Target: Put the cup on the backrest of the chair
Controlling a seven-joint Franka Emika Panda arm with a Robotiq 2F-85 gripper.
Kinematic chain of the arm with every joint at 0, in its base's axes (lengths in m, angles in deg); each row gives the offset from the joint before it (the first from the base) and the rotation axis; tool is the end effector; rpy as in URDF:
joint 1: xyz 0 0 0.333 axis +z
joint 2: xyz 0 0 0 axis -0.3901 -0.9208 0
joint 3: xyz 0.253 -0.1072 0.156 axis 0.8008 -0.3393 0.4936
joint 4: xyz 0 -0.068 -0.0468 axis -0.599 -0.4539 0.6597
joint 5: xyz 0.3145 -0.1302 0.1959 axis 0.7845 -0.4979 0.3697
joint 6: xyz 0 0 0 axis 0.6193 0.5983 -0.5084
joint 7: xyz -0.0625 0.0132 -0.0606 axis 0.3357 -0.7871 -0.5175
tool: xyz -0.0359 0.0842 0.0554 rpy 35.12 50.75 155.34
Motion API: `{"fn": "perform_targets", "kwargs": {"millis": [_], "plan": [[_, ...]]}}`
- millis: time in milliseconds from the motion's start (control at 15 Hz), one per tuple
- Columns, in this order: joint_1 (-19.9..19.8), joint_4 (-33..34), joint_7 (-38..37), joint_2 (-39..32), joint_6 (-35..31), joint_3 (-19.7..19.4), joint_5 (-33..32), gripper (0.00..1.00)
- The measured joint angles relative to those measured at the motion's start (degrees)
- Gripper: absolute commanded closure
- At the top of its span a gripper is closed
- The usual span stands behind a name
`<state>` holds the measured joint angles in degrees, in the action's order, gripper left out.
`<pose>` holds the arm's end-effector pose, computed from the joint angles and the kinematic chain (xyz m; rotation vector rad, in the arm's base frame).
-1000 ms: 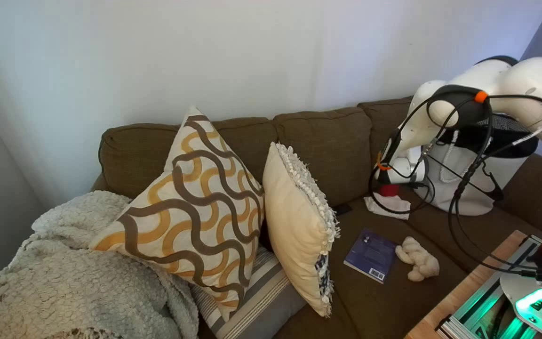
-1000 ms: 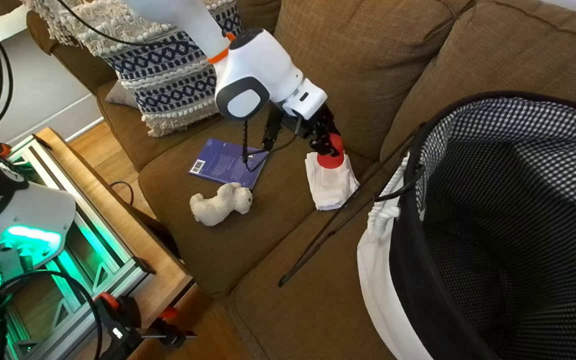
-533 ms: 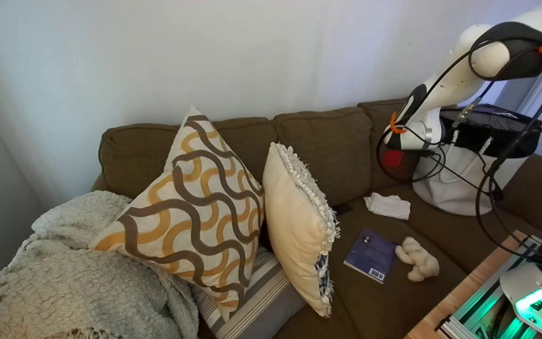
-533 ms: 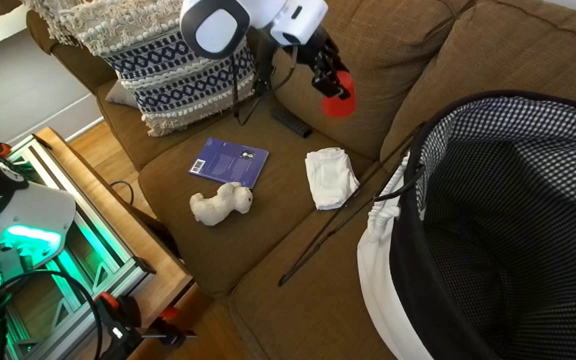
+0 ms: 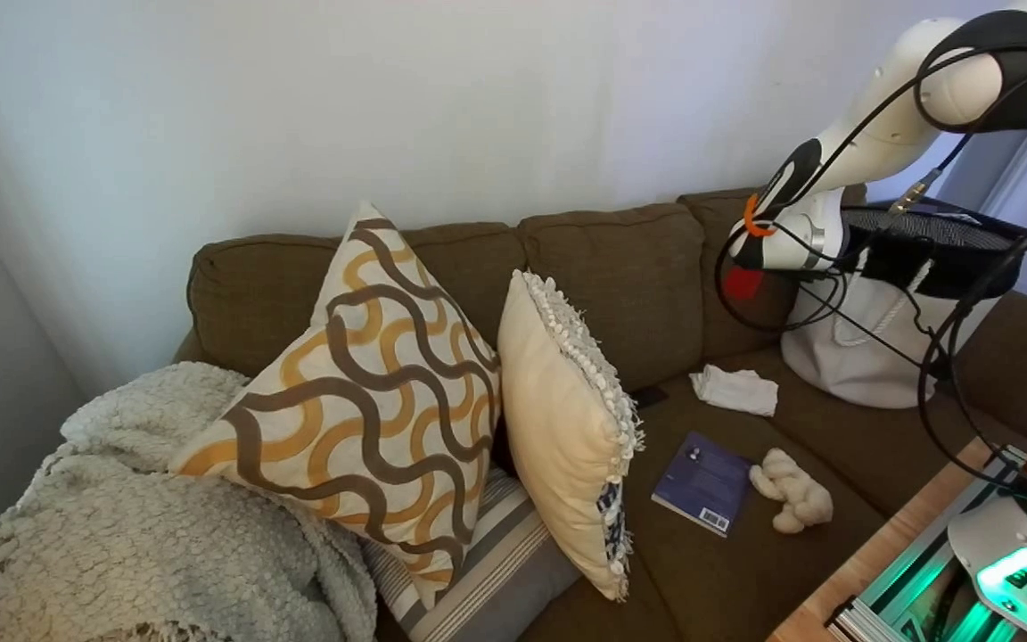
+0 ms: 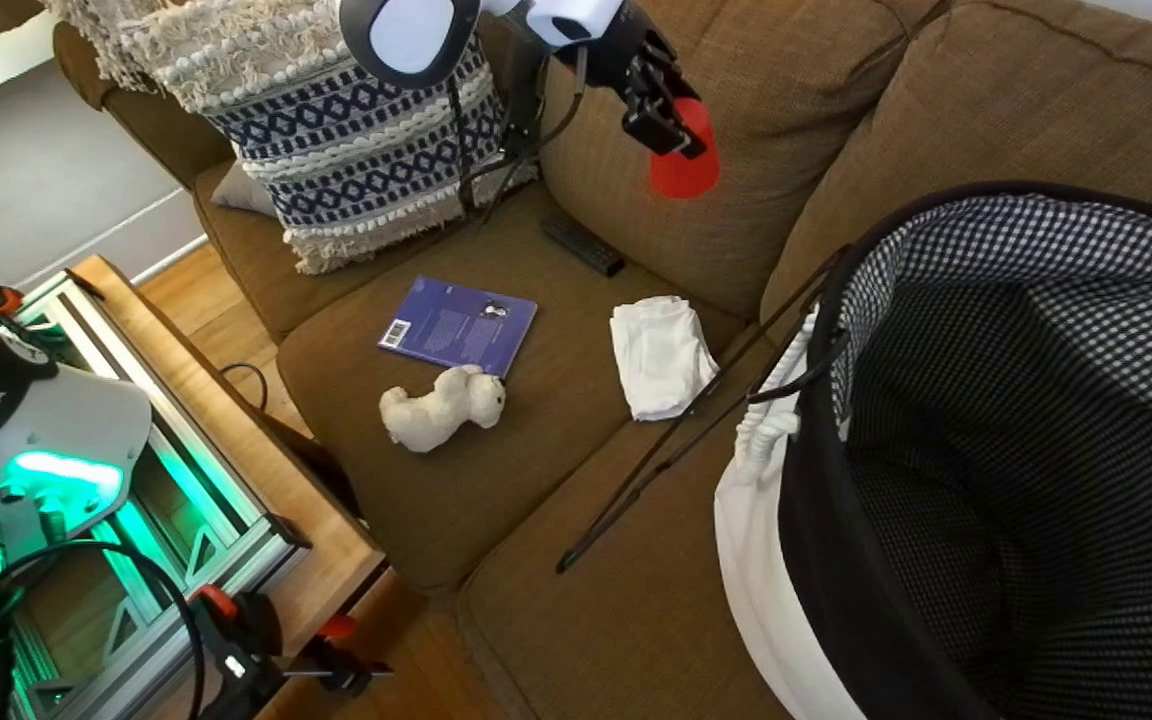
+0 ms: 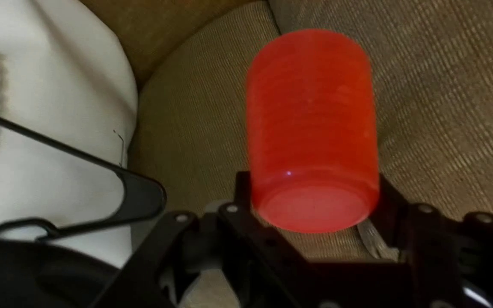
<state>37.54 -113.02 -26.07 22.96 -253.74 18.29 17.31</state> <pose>0.5537 -0.2066 0.2054 2.4923 -1.1866 0.9363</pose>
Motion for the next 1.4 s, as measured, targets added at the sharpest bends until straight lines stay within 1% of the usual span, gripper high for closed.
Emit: {"fn": "perform_targets", "kwargs": {"millis": [67,133,267,333,400,533,600,733,800,867,933,1000,1067,1133,1200,1333,1400], "plan": [[0.7,0.9,0.4,0.0,-2.4,-0.4,-0.1,0.58],[2.4,2.6,0.8,0.1,-3.7,-1.8,-0.1,0.58],[6.6,7.2,2.2,0.5,-4.2,-5.9,-0.1,0.58],[7.8,10.2,2.7,0.5,-4.1,-7.1,-0.3,0.58],[8.1,13.7,2.8,0.4,-3.2,-7.5,-0.3,0.58],[7.0,21.2,2.6,-0.2,1.4,-6.8,-0.5,0.58],[5.7,24.8,2.3,-0.6,4.9,-5.2,-0.7,0.58],[3.0,32.1,1.3,-2.7,14.2,-1.9,-0.8,0.58],[2.6,35.4,-0.1,-4.4,19.0,-1.8,-0.8,0.58],[2.2,38.8,-1.9,-6.4,23.0,-1.9,-0.8,0.33],[2.1,40.5,-2.3,-7.7,23.8,-1.9,-0.8,0.33],[2.2,40.5,-2.3,-8.0,23.5,-1.9,-0.8,0.33],[2.2,40.4,-2.3,-7.9,23.4,-1.9,-0.8,0.58],[2.2,40.4,-2.3,-7.7,23.4,-2.0,-0.8,0.58],[1.7,40.5,-3.2,-7.5,23.3,-1.3,-2.9,0.58],[1.0,41.0,-5.0,-7.8,23.3,-0.4,-5.0,0.58],[0.2,42.1,-7.2,-8.3,23.3,0.7,-7.4,0.58]]}}
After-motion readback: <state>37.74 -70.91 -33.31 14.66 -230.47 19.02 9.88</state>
